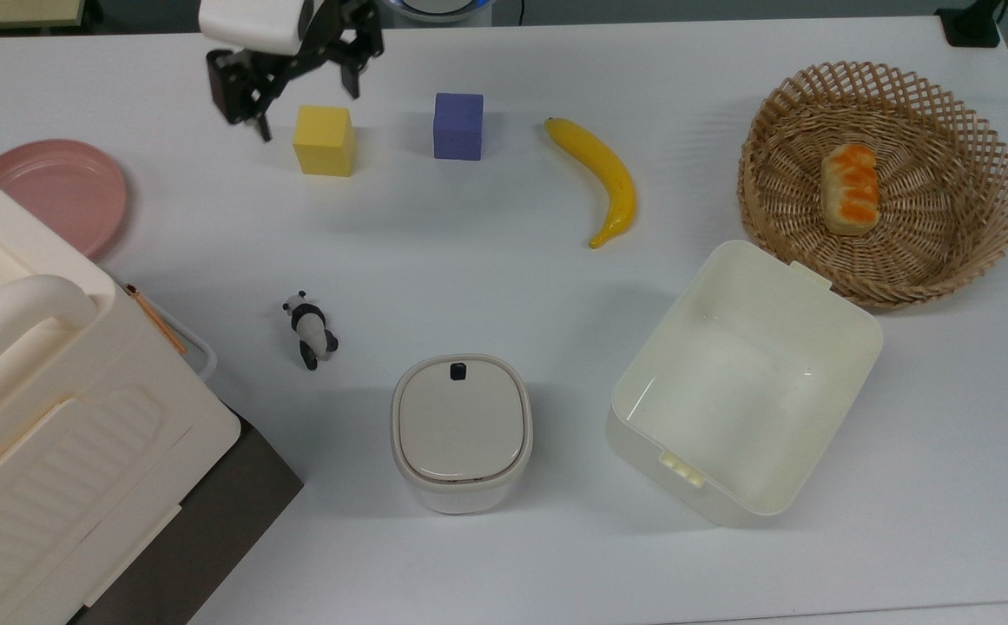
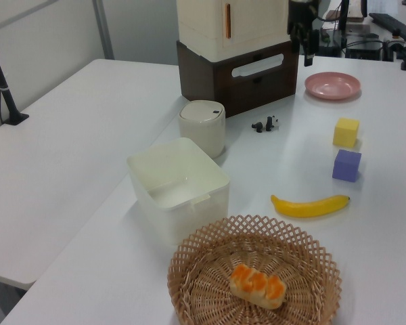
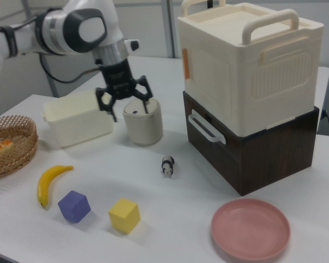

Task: Open the drawer
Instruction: 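Move the gripper toward the handle of the brown drawer unit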

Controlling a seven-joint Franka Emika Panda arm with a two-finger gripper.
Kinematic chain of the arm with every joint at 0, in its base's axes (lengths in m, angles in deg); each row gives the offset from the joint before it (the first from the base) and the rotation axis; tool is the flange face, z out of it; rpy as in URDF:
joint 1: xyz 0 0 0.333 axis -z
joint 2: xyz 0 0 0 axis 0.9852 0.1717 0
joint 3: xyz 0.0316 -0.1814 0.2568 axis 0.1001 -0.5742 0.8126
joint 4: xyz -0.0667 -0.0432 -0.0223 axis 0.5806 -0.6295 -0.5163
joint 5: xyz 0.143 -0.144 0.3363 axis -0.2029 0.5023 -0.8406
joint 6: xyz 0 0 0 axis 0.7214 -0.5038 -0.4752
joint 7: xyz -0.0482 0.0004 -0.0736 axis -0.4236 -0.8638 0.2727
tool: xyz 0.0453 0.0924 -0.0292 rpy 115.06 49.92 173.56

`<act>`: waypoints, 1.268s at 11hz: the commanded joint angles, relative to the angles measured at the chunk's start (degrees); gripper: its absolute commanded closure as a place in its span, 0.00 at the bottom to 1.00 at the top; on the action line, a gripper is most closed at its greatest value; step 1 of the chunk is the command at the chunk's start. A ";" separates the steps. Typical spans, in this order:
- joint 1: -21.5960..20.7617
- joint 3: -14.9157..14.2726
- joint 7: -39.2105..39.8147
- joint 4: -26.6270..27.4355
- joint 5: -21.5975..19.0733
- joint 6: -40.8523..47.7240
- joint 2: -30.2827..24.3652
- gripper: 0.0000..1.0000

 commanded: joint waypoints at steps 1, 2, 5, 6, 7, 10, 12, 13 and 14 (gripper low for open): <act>1.06 -0.12 3.63 -0.29 4.47 -10.99 5.35 0.08; 1.85 -0.12 3.63 -0.29 5.27 -14.33 6.67 0.09; 3.87 -0.12 3.37 -0.29 6.15 -26.89 11.24 0.19; 4.40 -0.21 3.36 -0.29 6.33 -30.41 12.39 0.21; 4.84 -0.29 3.36 -0.29 6.85 -33.06 13.18 0.22; 5.46 -0.73 3.28 -0.29 9.84 -36.33 14.85 0.36; 5.90 -1.00 3.19 -0.29 10.63 -39.31 16.34 0.46; 6.07 -1.78 3.19 -0.37 10.81 -41.06 17.22 0.47; 6.08 -2.22 3.10 -0.37 10.90 -42.21 18.01 0.47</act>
